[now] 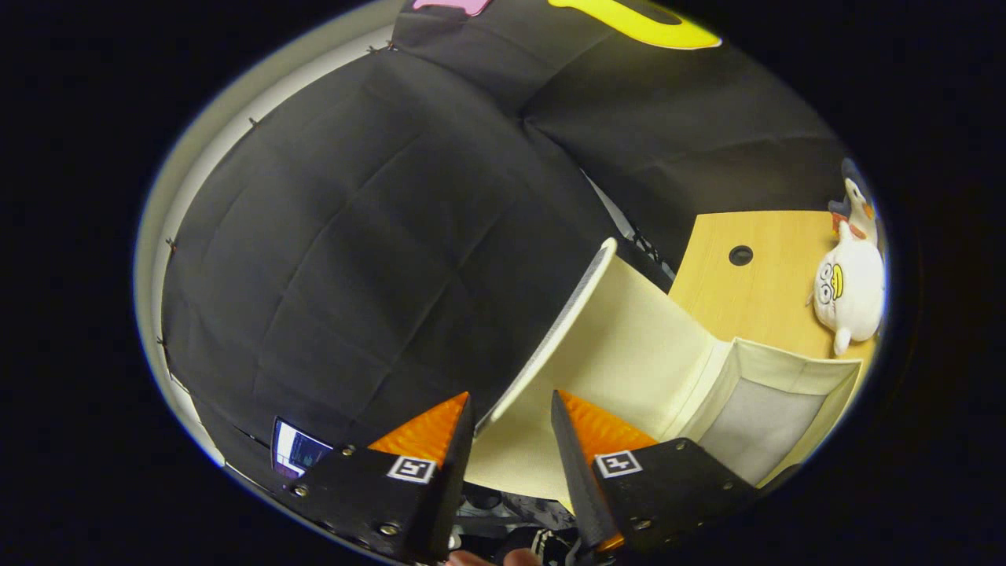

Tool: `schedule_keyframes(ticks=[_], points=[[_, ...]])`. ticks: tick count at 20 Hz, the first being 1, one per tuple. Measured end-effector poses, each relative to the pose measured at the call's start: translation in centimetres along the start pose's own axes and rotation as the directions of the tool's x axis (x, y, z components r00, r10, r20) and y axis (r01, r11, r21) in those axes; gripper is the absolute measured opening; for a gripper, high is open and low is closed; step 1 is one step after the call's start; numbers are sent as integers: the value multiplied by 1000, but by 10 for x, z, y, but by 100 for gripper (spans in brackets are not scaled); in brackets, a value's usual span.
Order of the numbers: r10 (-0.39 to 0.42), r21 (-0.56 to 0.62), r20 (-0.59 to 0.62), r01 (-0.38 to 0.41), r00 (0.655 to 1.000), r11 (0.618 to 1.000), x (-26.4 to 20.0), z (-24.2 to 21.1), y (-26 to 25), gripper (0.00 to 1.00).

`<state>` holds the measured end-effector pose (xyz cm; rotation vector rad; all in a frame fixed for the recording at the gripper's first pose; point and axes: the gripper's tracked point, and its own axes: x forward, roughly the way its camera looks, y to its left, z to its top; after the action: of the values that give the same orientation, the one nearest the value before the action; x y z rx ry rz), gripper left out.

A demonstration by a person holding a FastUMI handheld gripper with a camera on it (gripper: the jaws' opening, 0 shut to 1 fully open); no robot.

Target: Open the storage box then place both shoes into the box .Put the left shoe in first, then the right shoe, with the right side of both shoes facing outward in a uniform manner.

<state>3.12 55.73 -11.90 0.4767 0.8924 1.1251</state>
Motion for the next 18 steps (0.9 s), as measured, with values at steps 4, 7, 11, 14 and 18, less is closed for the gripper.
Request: schedule_keyframes(ticks=[4, 7, 11, 14, 18], points=[[-77, -60, -16, 76, 997, 995, -2, -6, -13, 82], [-120, -77, -19, 119, 993, 990, -15, -8, -24, 97], [-165, -58, -3, 164, 986, 985, -46, -5, -45, 96], [-184, -34, 13, 184, 983, 982, -70, -2, -60, 96], [-223, -46, 68, 226, 973, 973, -110, 3, -79, 96]])
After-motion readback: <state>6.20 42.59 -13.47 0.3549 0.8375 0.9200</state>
